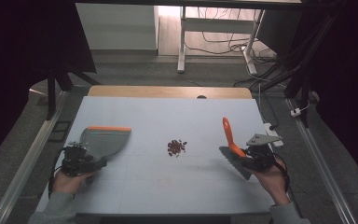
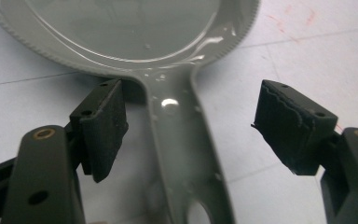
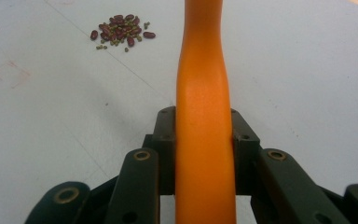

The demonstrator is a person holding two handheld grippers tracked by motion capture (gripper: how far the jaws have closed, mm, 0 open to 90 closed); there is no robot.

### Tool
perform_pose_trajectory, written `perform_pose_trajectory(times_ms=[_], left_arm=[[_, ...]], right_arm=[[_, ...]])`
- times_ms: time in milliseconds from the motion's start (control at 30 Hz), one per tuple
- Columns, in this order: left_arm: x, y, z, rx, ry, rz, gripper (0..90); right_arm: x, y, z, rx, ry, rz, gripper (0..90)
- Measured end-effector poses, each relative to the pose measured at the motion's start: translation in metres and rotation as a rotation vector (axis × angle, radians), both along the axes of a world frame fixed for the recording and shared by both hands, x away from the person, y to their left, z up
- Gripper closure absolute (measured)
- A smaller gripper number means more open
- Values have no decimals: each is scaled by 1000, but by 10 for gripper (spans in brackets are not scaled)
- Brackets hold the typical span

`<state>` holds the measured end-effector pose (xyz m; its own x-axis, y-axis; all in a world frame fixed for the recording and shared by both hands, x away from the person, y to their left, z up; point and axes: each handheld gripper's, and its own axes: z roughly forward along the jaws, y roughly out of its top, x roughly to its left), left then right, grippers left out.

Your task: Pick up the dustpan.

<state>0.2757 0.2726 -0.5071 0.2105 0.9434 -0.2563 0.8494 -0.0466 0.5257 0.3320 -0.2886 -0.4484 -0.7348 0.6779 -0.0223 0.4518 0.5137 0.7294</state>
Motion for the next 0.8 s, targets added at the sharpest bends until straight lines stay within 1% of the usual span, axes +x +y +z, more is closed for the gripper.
perform_pose_trajectory(times_ms=[33,133,167,233,267,300,400,500,567,667,733,800], left_arm=[[-3,-2,2,14,4,-9,263],[-3,-3,1,15,13,-16,267],[-1,-3,-4,14,35,-19,270],[2,-3,-7,2,48,-25,279],[2,-3,-7,2,48,-25,285],[5,-2,-9,-13,43,-16,295],[11,0,-12,-32,41,-3,349],[14,0,-16,-23,48,1,405],[16,1,-18,-34,51,4,439],[17,3,-20,-35,52,10,511],[17,5,-21,-45,53,18,562],[17,5,-22,-46,53,23,572]], right_arm=[[0,0,0,0,0,-1,702],[0,0,-1,-1,0,0,702],[1,0,-2,-3,3,1,702],[1,0,-2,-6,5,2,702],[1,0,-2,-6,5,3,702],[1,1,-2,-7,7,4,702],[2,1,-2,-9,4,5,702],[2,3,-2,-10,4,8,702],[2,3,-3,-11,5,8,702],[2,3,-4,-10,10,8,702],[3,3,-4,-16,11,9,702],[2,4,-5,-16,12,10,702]])
